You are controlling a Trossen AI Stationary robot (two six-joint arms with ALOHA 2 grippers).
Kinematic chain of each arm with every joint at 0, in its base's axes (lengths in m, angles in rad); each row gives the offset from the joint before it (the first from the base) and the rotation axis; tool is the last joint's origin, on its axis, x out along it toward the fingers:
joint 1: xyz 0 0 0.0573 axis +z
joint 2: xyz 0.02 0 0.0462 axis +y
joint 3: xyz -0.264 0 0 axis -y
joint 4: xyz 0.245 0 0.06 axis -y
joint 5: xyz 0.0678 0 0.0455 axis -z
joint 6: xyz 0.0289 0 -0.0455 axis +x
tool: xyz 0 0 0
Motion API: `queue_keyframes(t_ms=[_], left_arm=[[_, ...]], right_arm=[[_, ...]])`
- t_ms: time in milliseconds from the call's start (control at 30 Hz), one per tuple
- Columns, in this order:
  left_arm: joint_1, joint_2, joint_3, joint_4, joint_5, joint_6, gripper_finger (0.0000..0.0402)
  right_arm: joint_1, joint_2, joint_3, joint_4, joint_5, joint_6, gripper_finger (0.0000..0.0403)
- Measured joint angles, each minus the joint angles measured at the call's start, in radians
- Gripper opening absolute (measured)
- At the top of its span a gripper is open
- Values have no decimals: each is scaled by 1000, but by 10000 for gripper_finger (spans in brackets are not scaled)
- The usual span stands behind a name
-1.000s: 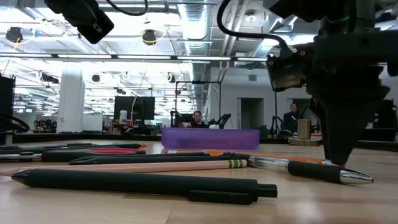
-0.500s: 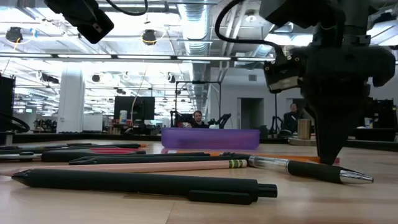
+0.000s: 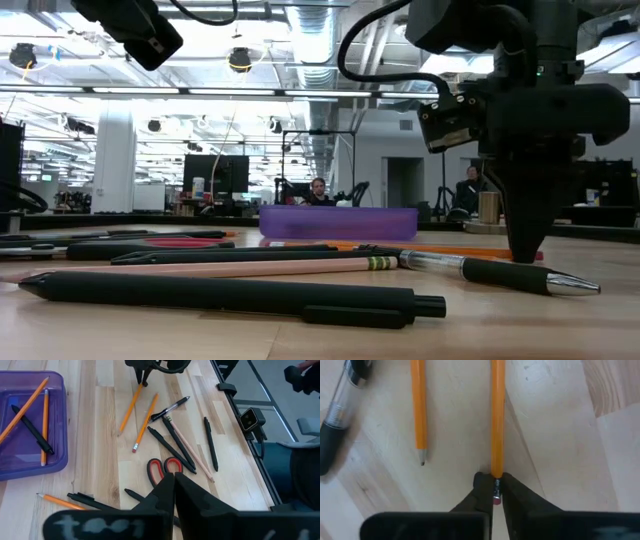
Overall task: Pick & place school supplies into a supply box
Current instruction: Put the yellow pencil into the purple supply box
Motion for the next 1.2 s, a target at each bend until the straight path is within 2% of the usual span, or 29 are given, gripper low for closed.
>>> queue_keyframes(t_ms=[233,500,600,733,967,1200], left_arm=[[0,0,0,0,0,0,0],[0,0,0,-2,0,-9,0],[0,0,0,-2,1,-10,0],[0,0,0,-11,0,-10,0],[0,0,0,-8,0,-10,0],[0,0,0,-8,0,-16,0]], right_arm=[[9,-5,9,-12,16,5,4],[25,-46,68,-142,161,18,1],[24,-75,90,-216,177,31,1],[25,-84,102,-221,188,23,0],[-5,-88,145,-233,200,-46,0],[-75,-89,225,-322,235,-156,0]])
